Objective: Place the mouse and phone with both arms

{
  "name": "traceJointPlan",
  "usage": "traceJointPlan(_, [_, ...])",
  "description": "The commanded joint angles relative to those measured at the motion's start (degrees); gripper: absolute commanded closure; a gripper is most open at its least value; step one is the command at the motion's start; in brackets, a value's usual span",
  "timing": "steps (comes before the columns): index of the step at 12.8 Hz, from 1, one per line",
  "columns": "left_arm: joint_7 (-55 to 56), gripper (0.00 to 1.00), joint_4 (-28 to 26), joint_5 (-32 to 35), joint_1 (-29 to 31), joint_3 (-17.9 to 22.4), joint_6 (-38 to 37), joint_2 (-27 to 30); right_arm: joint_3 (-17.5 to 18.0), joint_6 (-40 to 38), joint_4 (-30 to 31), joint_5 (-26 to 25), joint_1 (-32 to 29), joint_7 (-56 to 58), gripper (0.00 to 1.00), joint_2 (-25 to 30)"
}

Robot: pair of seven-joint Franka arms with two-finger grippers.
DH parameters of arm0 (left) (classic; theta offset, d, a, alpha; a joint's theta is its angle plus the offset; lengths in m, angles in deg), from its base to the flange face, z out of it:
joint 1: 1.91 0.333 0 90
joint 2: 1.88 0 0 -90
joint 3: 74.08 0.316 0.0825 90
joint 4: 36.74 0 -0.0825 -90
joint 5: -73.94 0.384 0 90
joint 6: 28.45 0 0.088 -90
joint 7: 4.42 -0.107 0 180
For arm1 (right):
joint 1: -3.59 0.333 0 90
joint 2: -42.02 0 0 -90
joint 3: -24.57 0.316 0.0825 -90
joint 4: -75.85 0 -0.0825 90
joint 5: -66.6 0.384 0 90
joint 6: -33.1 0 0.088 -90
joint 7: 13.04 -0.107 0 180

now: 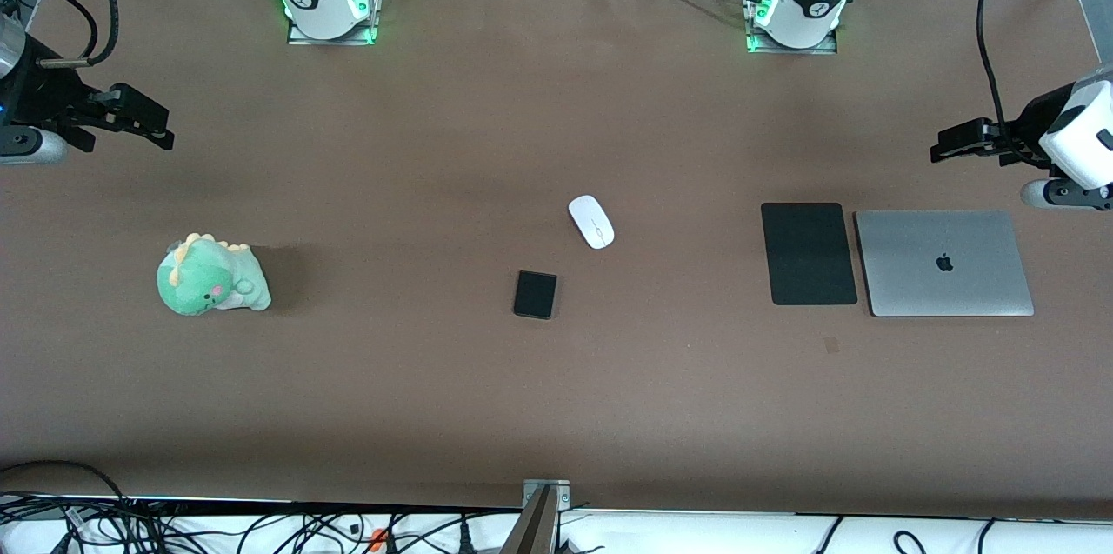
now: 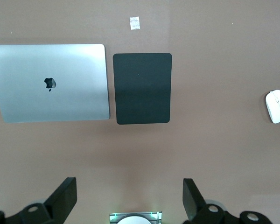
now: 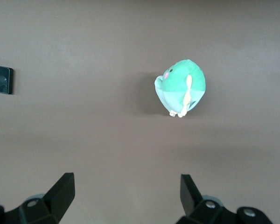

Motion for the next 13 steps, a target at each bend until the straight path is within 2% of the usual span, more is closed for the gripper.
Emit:
traceJointPlan(1, [0.0,0.0,1.8,-0.6,-1.4,-1.4,-2.4,-0.5,0.0,-0.2,-1.2,-0.6,-0.5,-0.1,0.0,-0.6])
traceJointPlan(3, [1.3,0.0,1.7,-0.5,-1.4,-4.2,-5.8,-0.3,0.1,-0.2,-1.2,-0.6,-0.5,-0.1,0.0,-0.6])
traceJointPlan(5, [2.2,0.0,1.1,-1.4,-2.0,-5.6,-5.2,-1.0,0.1,-0.2,-1.2,-0.5,-0.4,-0.1,0.0,-0.6])
traceJointPlan(7, [7.0,0.0,0.0,-1.4,-4.3,-8.7,-1.6,-4.2,0.1,-0.2,-1.2,-0.6,-0.2,0.0,0.0,-0.5])
traceJointPlan(8, [12.9,0.0,0.0,-1.3,-6.4,-10.0,2.1,-6.5,0.1,-0.3,-1.2,-0.6,-0.2,0.0,0.0,-0.6])
traceJointPlan(13, [38.5,0.0,-0.2,-0.5,-18.0,-10.1,22.1,-18.7,0.1,-0.2,-1.3,-0.3,-0.4,0.4,0.0,-0.6])
